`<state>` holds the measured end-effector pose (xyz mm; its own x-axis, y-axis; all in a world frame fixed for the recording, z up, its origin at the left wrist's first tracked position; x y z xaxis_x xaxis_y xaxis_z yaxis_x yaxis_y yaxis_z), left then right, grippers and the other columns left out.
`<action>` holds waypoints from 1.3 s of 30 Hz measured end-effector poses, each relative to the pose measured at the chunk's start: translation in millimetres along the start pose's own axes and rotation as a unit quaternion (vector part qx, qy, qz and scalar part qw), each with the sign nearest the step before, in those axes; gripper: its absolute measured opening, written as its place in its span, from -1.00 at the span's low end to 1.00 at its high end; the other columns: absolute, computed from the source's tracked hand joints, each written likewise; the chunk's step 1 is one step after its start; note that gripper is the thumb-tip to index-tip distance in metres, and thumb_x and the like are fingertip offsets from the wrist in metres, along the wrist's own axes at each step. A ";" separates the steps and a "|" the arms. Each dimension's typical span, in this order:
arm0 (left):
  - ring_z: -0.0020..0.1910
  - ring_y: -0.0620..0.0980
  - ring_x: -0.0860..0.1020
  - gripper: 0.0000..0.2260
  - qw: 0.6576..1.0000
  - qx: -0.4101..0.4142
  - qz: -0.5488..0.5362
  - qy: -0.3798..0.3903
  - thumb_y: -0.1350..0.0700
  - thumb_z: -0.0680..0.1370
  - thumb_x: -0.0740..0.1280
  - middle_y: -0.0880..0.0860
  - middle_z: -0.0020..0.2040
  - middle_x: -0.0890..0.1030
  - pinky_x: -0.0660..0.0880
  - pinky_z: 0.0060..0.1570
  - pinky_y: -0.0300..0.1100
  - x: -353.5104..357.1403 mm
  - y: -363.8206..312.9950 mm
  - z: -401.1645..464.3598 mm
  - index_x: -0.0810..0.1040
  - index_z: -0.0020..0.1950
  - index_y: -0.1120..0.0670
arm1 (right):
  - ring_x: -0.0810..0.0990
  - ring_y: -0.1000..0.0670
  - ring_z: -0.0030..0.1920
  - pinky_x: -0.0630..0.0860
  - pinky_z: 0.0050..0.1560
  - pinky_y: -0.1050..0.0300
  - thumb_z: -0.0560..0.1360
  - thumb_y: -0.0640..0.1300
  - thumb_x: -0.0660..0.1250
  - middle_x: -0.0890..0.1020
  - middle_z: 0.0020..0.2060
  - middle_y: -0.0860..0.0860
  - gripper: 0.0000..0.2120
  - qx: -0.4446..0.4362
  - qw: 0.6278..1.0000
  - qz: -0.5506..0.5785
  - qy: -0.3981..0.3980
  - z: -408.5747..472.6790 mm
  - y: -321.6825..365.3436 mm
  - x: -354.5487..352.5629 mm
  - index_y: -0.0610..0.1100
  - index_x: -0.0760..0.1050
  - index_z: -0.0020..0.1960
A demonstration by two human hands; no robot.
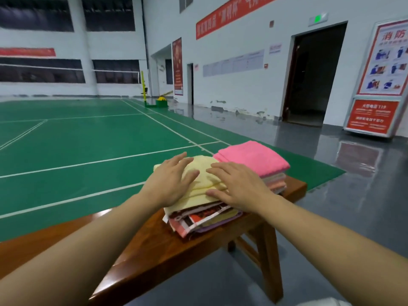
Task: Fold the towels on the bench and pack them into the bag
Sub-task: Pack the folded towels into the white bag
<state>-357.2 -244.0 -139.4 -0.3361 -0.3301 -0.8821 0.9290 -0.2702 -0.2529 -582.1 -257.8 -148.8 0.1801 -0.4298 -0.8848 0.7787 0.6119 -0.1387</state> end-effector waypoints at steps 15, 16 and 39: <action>0.17 0.18 0.57 -0.37 0.779 -0.418 -0.462 0.076 -0.25 0.54 0.38 0.16 0.25 0.55 0.56 0.22 0.10 10.4 30.5 -7.6 0.40 0.43 0.15 | 0.21 0.01 0.54 0.09 0.54 0.00 0.42 0.57 0.06 0.24 0.58 0.09 -0.15 -0.038 0.997 0.031 0.054 17.1 37.6 3.0 0.14 0.19 0.58; 0.28 0.21 0.51 -0.28 0.807 -0.428 -0.403 0.046 -0.26 0.53 0.39 0.19 0.33 0.47 0.51 0.29 0.13 9.0 26.6 -6.0 0.31 0.50 0.17 | 0.22 0.02 0.54 0.09 0.54 0.01 0.44 0.57 0.03 0.25 0.57 0.09 -0.17 -0.033 0.998 0.026 0.046 16.8 30.9 -0.4 0.14 0.20 0.58; 0.36 0.15 0.43 -0.06 0.994 0.078 0.065 0.035 -0.47 0.32 0.40 0.06 0.46 0.39 0.46 0.23 0.12 87.8 -115.5 109.5 0.20 0.58 -0.09 | 0.63 -0.22 0.09 0.59 0.17 -0.21 0.07 0.26 0.68 0.62 0.13 -0.17 0.04 0.514 0.621 0.589 -0.056 15.3 -155.2 0.1 -0.25 0.41 0.35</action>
<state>-511.0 -340.8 -144.1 -0.1986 -0.3084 -0.9303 0.9265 -0.3686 -0.0756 -693.7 -363.0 -120.6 0.9845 -0.1647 -0.0597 0.0301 -0.1769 0.9838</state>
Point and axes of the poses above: each hand's wrist, its own z-axis towards the middle knuckle, its own x-axis out of the palm, y = z × x, the point moved 1 cm from there along z, towards the middle knuckle
